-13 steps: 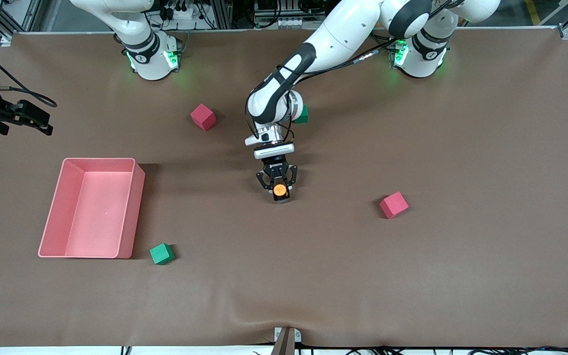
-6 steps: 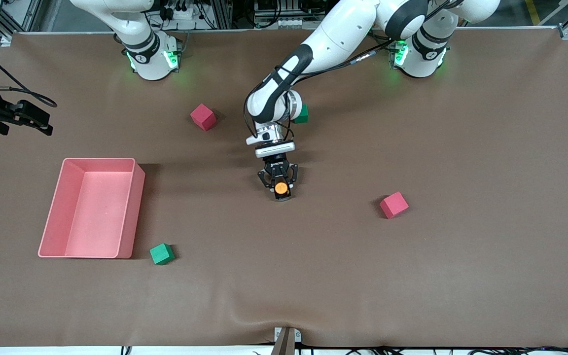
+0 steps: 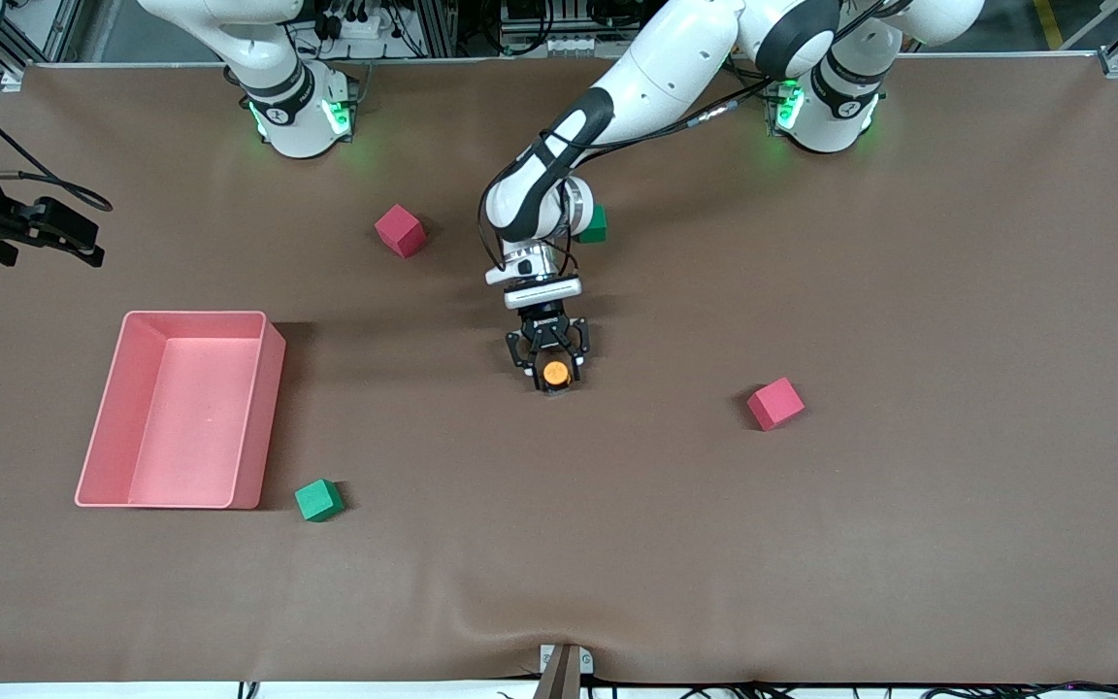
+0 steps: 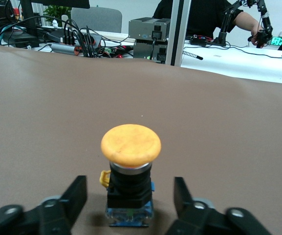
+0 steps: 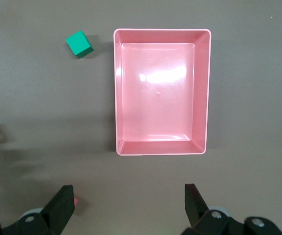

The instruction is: Place and upright button with both arms

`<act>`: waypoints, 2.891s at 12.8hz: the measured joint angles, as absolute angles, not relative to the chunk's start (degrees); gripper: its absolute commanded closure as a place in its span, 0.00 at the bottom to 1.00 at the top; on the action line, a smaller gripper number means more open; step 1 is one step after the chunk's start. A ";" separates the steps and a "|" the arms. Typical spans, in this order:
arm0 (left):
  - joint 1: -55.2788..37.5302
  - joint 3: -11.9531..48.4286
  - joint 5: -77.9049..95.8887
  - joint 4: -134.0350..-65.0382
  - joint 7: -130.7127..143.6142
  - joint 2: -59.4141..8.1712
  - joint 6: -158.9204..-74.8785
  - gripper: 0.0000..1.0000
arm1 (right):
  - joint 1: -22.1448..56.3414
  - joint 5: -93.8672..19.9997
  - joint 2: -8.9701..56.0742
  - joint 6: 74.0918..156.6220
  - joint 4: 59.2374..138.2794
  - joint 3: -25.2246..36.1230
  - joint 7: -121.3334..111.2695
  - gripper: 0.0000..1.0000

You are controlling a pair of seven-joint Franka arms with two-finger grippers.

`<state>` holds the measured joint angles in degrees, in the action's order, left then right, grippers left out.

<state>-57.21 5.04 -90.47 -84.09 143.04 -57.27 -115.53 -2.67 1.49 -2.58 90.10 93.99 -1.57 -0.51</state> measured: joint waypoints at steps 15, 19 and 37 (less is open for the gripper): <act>-43.56 9.90 -26.60 -81.46 98.35 -21.43 -110.19 0.00 | -2.80 1.49 -2.48 90.06 94.01 -1.56 -0.51 0.00; -29.79 9.75 -17.22 -82.16 77.38 -16.06 -107.40 0.00 | -2.84 1.49 -2.43 90.06 94.00 -1.60 -0.51 0.00; 2.95 9.70 -0.22 -90.02 5.94 3.06 -88.90 0.00 | -2.88 1.49 -2.43 90.06 94.00 -1.64 -0.51 0.00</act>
